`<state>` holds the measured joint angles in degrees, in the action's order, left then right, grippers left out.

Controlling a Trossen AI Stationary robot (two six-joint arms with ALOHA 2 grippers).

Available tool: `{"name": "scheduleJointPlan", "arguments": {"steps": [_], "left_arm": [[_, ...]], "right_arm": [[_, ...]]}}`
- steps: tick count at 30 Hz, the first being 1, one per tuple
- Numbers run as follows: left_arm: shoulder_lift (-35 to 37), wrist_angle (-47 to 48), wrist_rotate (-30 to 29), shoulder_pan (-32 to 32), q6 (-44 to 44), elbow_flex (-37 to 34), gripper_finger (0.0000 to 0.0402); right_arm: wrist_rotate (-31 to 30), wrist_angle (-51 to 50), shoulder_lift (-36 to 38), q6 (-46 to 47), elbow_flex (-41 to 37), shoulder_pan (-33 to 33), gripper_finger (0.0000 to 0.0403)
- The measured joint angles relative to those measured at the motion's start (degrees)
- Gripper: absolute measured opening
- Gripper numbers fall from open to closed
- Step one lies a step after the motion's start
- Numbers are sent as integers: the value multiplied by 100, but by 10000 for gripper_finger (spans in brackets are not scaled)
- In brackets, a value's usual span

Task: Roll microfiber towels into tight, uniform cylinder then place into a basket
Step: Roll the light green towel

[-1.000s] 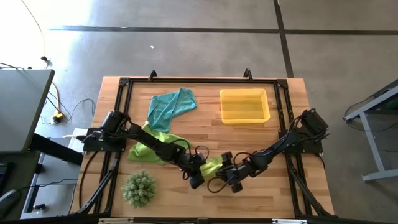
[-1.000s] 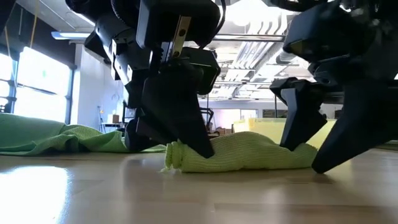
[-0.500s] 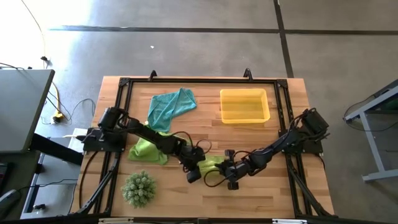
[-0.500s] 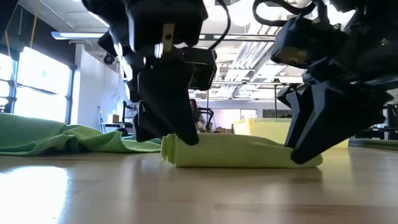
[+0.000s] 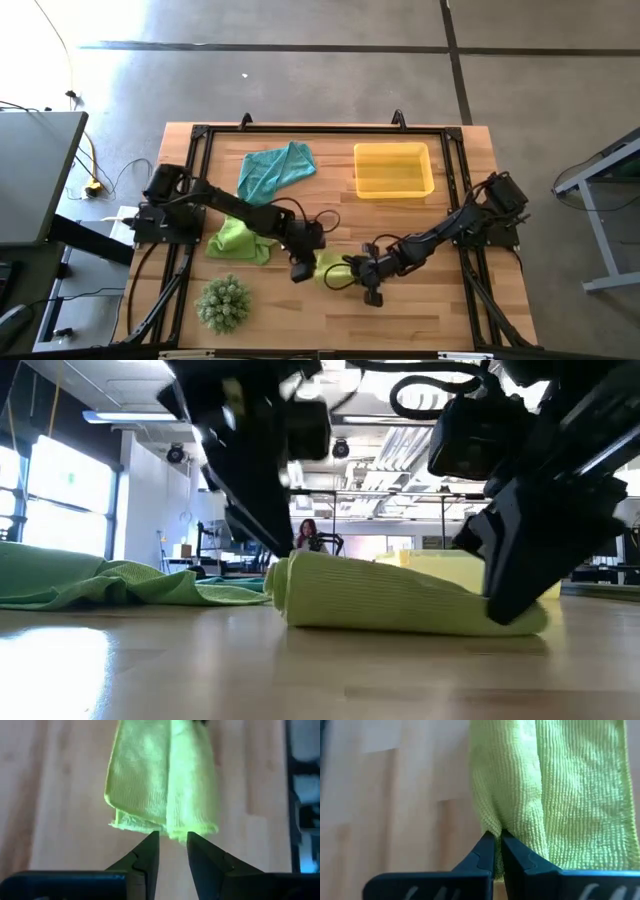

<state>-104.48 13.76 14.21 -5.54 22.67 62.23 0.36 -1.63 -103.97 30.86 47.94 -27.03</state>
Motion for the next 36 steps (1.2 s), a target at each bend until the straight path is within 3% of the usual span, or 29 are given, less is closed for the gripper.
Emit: {"name": "scheduleJointPlan", "arguments": {"steps": [6, 12, 18, 28, 33, 36], "left_arm": [[68, -275, -578, -760, -814, -4, 88], [-21, -1185, -1701, -1467, -1349, 3, 109], [-415, -1931, -2247, -1703, -1645, 9, 149], [-870, -1697, -3168, -1649, -1837, 9, 166], [-1016, -1572, -2975, -1602, -1696, 18, 166], [-1074, -1529, -2915, -1585, -1181, 27, 163]], "right_arm": [[1103, 387, -2, -113, -17, 230, 1], [1497, 555, -6, -115, -22, 444, 1], [1595, 604, -8, -96, -22, 594, 1], [1560, 667, -8, 34, -18, 641, 0], [1528, 693, -8, 32, -13, 641, 0], [1499, 700, -8, 73, -11, 641, 3]]}}
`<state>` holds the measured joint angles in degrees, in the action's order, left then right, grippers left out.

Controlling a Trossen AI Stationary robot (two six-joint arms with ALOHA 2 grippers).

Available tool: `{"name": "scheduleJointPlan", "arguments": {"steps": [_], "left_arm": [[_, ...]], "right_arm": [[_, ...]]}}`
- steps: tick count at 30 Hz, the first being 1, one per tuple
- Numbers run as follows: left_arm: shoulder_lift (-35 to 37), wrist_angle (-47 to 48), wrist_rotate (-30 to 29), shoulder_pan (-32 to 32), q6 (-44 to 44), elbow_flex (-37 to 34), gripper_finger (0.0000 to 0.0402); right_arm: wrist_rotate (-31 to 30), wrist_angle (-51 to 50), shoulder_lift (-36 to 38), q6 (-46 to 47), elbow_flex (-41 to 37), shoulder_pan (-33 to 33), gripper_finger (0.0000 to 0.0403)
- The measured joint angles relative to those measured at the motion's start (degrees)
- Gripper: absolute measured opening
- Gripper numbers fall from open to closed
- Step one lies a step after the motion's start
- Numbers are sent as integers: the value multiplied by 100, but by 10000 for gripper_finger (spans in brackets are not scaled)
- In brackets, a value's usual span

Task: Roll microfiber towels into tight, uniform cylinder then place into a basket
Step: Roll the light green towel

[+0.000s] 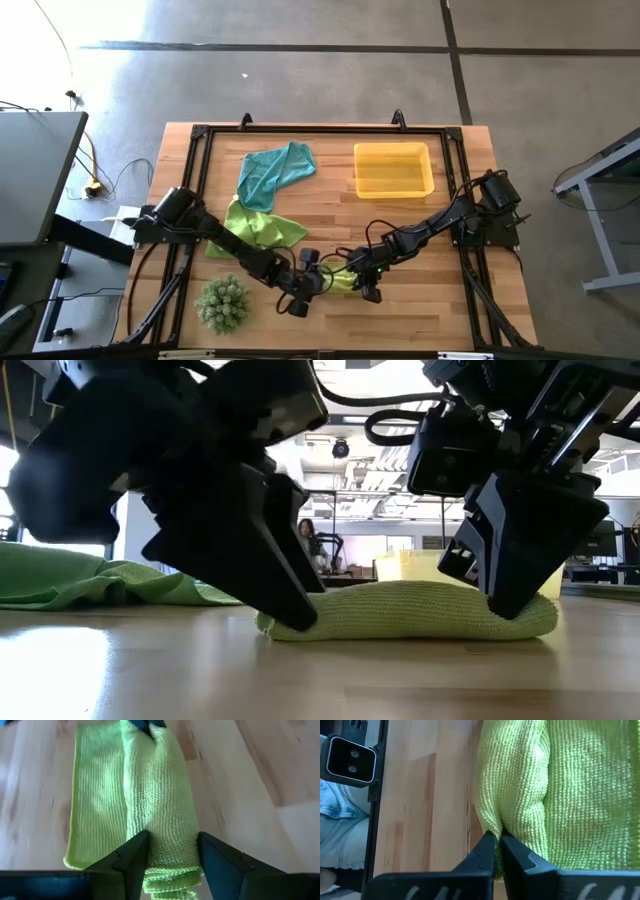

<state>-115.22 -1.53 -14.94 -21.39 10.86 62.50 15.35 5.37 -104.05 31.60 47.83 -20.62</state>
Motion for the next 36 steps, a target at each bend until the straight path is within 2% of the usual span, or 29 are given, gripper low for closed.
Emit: {"name": "scheduleJointPlan", "arguments": {"steps": [3, 8, 12, 16, 20, 24, 27, 31, 36], "left_arm": [[-24, 112, 42, 4, 628, 11, 150], [-15, 356, 199, 13, 1456, 16, 97], [-11, 393, 679, 34, 2069, 11, 47], [-11, 349, 1364, 114, 2642, 11, 16], [-11, 344, 1747, 326, 3282, 7, 13], [-13, 329, 1995, 524, 3518, 0, 15], [-18, 287, 2209, 632, 3551, -8, 15], [-24, 213, 2378, 737, 3553, -22, 15], [-33, 168, 2443, 820, 3565, -24, 15]], "right_arm": [[-39, 8, 25, 88, 0, 0, 16], [-84, -43, 210, -186, -1, 2, 57], [-200, -125, 548, -389, -2, 1, 95], [-538, -274, 1013, -1075, -2, -141, 120], [-1196, -271, 1269, -2092, 0, -557, 125], [-2048, -280, 1153, -2977, 1, -1051, 126], [-2673, -284, 944, -3186, 0, -1315, 126], [-3171, -199, 615, -3209, 0, -1451, 126], [-3342, -70, 281, -3209, 0, -1453, 126]]}}
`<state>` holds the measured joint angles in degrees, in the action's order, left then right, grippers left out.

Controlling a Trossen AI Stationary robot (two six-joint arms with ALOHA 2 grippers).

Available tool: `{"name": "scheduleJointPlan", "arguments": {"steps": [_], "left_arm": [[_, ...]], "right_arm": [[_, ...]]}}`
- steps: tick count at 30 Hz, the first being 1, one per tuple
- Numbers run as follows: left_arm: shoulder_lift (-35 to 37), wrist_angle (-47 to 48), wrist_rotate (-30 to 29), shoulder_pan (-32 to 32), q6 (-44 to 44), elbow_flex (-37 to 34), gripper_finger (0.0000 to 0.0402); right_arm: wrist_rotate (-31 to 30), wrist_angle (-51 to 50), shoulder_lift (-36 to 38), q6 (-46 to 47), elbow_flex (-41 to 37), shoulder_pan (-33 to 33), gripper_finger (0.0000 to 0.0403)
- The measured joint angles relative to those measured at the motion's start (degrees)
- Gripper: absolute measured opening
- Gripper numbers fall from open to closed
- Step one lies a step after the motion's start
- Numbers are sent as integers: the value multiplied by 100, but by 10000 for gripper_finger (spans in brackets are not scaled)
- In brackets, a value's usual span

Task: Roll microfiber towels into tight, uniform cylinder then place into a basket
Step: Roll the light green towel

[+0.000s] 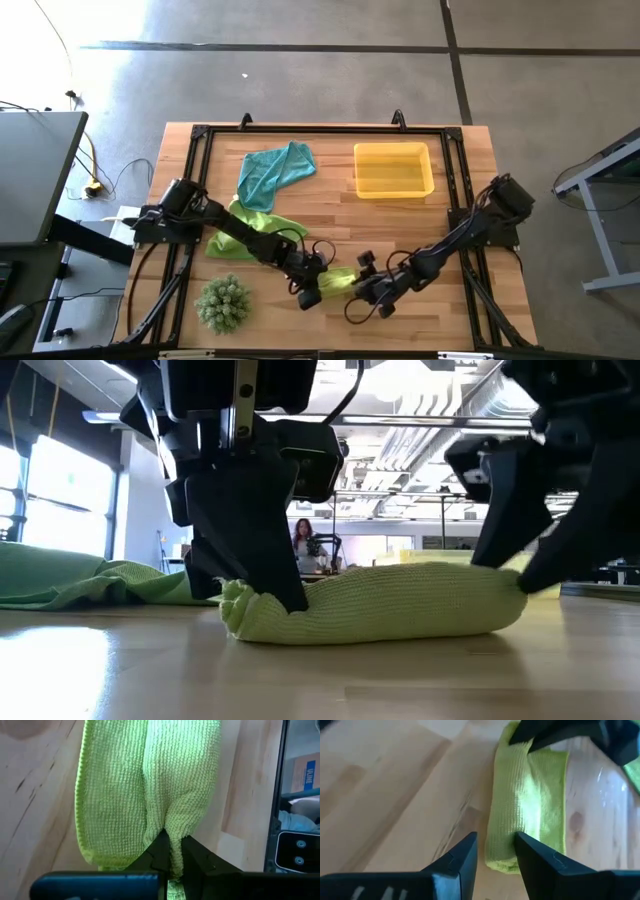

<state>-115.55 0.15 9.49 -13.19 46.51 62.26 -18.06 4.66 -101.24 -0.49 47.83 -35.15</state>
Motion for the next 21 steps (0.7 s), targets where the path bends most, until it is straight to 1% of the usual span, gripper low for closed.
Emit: {"name": "scheduleJointPlan", "arguments": {"steps": [5, 10, 12, 17, 19, 21], "left_arm": [[-7, -98, -46, 23, -1, 2, 21], [-7, -268, -120, 27, -3, 0, 56], [-9, -311, -122, 28, -9, 2, 73], [42, -321, -115, 28, -276, 2, 104], [81, -325, -113, 28, -483, -2, 110], [219, -132, -186, 33, -724, -25, 114]], "right_arm": [[0, 22, -122, 29, 4, 117, 126], [-21, -193, -124, 87, 7, 304, 126], [0, -265, -121, 311, 8, 407, 126], [335, -399, -112, 884, 22, 616, 126], [476, -474, -108, 1101, 22, 692, 124], [601, -539, -102, 1280, 28, 770, 117]]}}
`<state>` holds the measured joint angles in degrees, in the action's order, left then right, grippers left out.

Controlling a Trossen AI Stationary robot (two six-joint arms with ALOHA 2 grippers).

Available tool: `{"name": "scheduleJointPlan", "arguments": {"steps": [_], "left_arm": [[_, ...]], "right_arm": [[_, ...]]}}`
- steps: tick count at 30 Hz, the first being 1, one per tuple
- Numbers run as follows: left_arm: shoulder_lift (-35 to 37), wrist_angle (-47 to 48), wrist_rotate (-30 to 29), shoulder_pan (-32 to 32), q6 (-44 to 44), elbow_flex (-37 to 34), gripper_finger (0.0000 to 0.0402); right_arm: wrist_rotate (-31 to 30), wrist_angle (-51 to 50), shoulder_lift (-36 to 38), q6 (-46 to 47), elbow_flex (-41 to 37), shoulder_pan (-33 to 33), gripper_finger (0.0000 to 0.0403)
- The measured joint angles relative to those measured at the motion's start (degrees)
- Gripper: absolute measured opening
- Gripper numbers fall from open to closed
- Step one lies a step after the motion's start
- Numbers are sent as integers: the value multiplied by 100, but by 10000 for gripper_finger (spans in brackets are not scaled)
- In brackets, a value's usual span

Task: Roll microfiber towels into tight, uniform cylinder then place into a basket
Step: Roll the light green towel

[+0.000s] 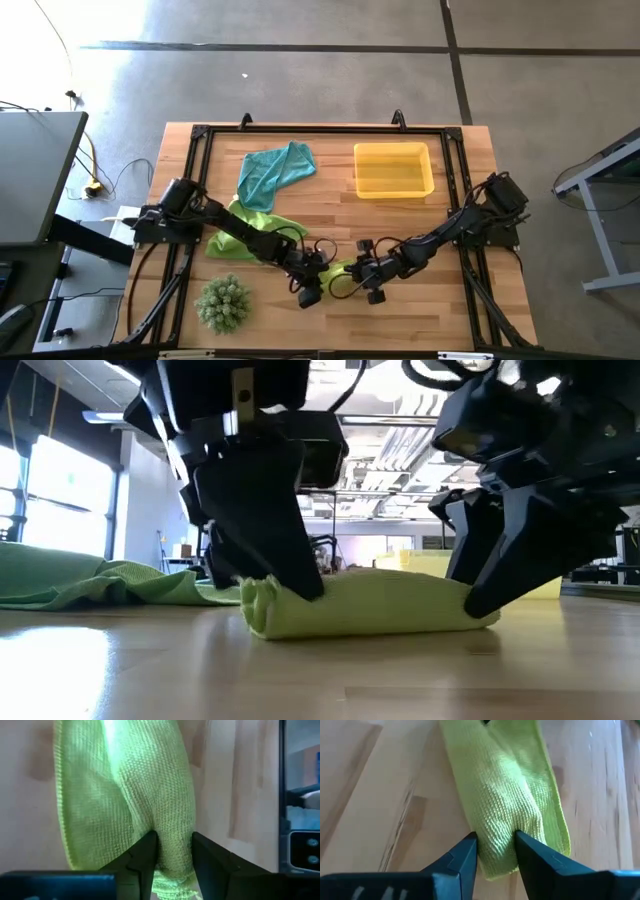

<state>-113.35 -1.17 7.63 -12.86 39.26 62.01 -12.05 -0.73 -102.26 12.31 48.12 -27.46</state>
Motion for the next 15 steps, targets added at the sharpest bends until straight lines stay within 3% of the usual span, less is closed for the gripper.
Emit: {"name": "scheduleJointPlan", "arguments": {"steps": [10, 15], "left_arm": [[530, 862, -429, 7, -514, 14, 115], [527, 902, -486, -123, -657, 19, 115]], "right_arm": [[251, -244, 11, 435, 9, 210, 15], [703, -243, 5, 742, -2, 371, 9]]}}
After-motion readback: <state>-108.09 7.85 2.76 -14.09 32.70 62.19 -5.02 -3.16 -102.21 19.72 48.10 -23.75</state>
